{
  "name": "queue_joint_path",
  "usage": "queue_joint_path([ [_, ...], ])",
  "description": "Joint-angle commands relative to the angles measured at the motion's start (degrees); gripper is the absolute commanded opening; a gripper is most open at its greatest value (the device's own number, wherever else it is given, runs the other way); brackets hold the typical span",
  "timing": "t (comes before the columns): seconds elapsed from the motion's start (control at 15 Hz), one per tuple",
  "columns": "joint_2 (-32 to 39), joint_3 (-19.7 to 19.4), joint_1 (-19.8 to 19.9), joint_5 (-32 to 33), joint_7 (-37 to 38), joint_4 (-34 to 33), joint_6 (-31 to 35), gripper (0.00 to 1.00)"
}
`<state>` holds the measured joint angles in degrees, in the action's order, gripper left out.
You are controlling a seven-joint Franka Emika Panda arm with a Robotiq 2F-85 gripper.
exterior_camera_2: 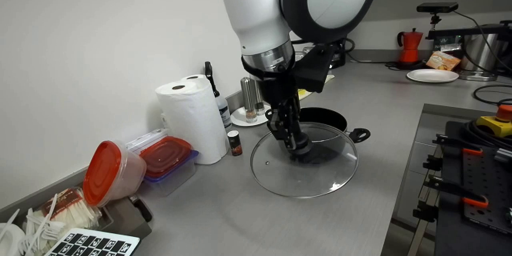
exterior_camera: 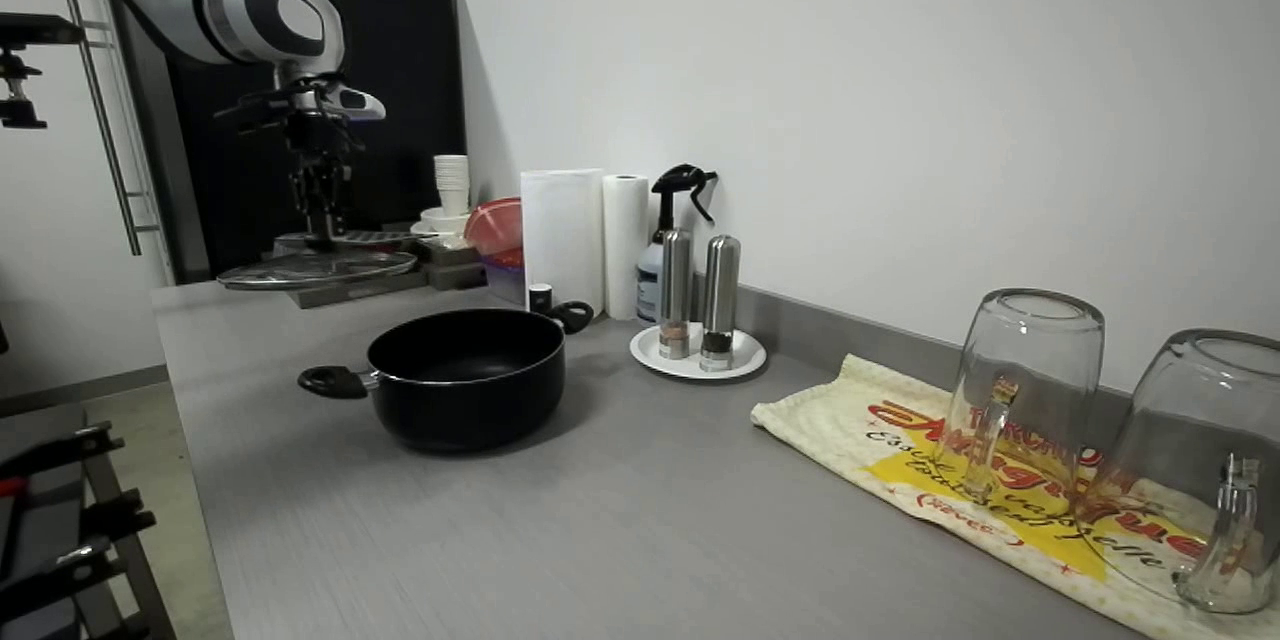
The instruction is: Remove the glass lid from the black pot.
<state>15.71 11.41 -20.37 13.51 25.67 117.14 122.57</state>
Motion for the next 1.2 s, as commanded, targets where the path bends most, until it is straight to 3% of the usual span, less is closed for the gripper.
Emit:
queue_joint_path([
  [0.0, 4.2, -0.4, -2.2, 3.3, 1.3, -5.7, -2.6, 0.24],
  [0.33, 9.4, -1.7, -2.4, 0.2, 5.4, -8.8, 0.3, 0.24],
  [0.8, 14.3, -4.0, -2.7, -3.7, 13.3, -7.7, 9.4, 0.24],
  [1.13, 16.5, -4.7, -3.0, -7.1, 17.7, -7.5, 12.0, 0.24],
])
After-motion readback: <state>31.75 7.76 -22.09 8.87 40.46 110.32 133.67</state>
